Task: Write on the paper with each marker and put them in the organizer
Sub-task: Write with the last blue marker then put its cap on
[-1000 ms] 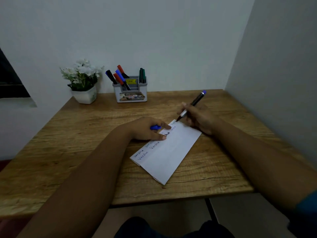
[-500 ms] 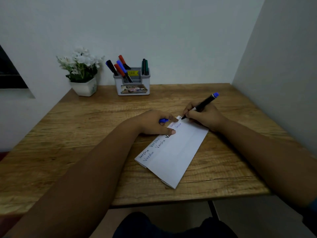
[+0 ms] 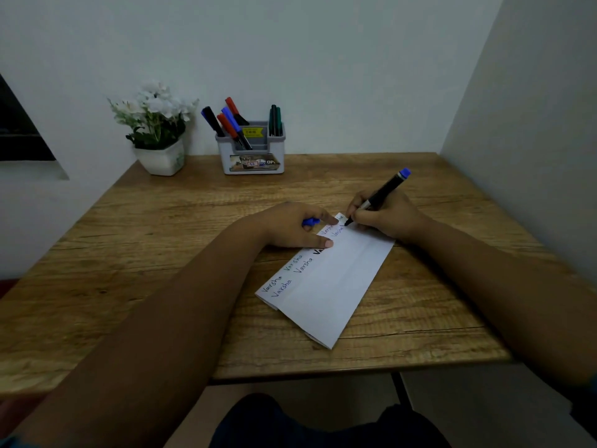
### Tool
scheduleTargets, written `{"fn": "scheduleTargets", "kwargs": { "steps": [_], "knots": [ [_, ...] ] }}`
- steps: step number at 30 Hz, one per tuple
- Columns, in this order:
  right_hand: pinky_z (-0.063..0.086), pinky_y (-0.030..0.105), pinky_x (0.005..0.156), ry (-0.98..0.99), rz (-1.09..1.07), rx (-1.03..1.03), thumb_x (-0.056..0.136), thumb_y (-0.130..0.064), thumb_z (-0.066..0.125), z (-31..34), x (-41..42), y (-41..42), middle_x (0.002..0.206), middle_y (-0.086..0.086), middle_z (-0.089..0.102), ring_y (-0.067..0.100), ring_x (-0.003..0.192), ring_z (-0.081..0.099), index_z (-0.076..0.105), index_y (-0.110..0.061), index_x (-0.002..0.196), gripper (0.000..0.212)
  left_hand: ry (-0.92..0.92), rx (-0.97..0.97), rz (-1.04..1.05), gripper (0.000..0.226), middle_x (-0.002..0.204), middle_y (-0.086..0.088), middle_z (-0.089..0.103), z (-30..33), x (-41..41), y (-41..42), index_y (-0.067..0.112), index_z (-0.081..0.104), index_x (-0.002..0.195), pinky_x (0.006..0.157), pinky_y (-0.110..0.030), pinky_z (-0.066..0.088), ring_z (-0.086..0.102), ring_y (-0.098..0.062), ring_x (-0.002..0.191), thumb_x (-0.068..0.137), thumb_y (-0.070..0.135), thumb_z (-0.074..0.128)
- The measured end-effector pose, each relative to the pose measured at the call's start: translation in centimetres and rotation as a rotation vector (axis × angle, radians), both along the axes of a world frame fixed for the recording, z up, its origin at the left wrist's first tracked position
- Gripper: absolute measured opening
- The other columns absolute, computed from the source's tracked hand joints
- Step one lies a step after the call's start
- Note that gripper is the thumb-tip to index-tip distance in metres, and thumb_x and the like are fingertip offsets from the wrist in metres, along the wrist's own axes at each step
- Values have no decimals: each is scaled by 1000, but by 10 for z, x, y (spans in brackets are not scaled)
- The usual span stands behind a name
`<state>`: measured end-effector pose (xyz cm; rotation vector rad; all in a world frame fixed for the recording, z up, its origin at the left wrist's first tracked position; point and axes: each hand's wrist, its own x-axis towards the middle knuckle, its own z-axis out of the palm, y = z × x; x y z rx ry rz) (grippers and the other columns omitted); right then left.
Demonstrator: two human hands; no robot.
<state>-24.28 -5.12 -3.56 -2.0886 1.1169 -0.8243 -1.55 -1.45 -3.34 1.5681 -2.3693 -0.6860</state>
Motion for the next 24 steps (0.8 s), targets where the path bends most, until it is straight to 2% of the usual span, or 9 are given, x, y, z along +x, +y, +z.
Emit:
{"fn": "scheduleTargets", "kwargs": {
  "steps": [2, 3, 4, 5, 7, 9, 10, 14, 24],
  "knots": [
    [53, 18, 68, -21, -5, -4, 83, -10, 69, 0, 0, 0, 83, 0, 74, 2, 73, 65, 72, -13, 80, 6, -3, -4, 1, 57, 76, 13, 36, 1, -1, 0, 38, 48, 137, 61, -20, 33, 50, -11, 76, 84, 51, 65],
    [53, 16, 67, -11, 3, -5, 84, -10, 69, 0, 1, 0, 82, -2, 73, 0, 72, 64, 73, -13, 80, 5, -3, -4, -4, 57, 81, 5, 51, 1, -1, 0, 38, 48, 137, 62, -21, 33, 50, -12, 75, 84, 51, 65],
    [52, 13, 66, 6, 9, -5, 83, -10, 69, 0, 1, 0, 82, -3, 73, -2, 72, 64, 73, -13, 81, 5, -1, -1, -8, 57, 93, 7, 55, 0, -1, -1, 38, 48, 137, 64, -21, 35, 53, -14, 80, 84, 51, 65],
    [51, 13, 66, 18, 8, -5, 83, -9, 69, 0, 2, 0, 84, -2, 73, -3, 72, 64, 72, -13, 80, 6, 1, 1, -11, 58, 112, 11, 49, 1, -1, 0, 37, 47, 138, 67, -23, 36, 54, -17, 89, 84, 50, 65],
    [53, 17, 67, 2, -17, 5, 83, -9, 67, 0, 0, 0, 87, 2, 74, -1, 72, 64, 72, -14, 79, 8, -1, 3, -10, 57, 103, 9, 54, 0, 0, -1, 37, 48, 137, 67, -24, 37, 54, -20, 90, 84, 50, 65],
    [53, 24, 70, -28, -43, 14, 84, -11, 67, 0, 0, 0, 88, 4, 74, 3, 73, 65, 71, -17, 76, 10, -8, -3, -7, 56, 80, 12, 49, 0, -1, -1, 39, 48, 136, 61, -22, 33, 50, -10, 73, 84, 51, 65],
    [54, 25, 71, -26, -44, 9, 84, -12, 67, 0, 0, 0, 88, 3, 74, 5, 74, 65, 71, -17, 76, 11, -10, -6, -4, 56, 77, 15, 45, 0, -1, -1, 39, 49, 136, 60, -21, 32, 47, -6, 70, 84, 52, 64],
    [53, 15, 69, 6, -19, -3, 82, -10, 69, 1, 0, 1, 85, -4, 74, 0, 76, 66, 73, -16, 79, 8, -7, -12, -11, 56, 80, 16, 46, -1, 0, -2, 41, 48, 136, 66, -21, 35, 48, -5, 77, 83, 53, 64],
    [51, 26, 71, -9, -33, 9, 83, -13, 67, 1, -1, 0, 83, -3, 73, 0, 72, 64, 70, -22, 73, 14, -16, -9, -18, 58, 75, 7, 47, -2, 1, -3, 39, 48, 137, 62, -24, 34, 46, -8, 68, 83, 54, 64]
  ]
}}
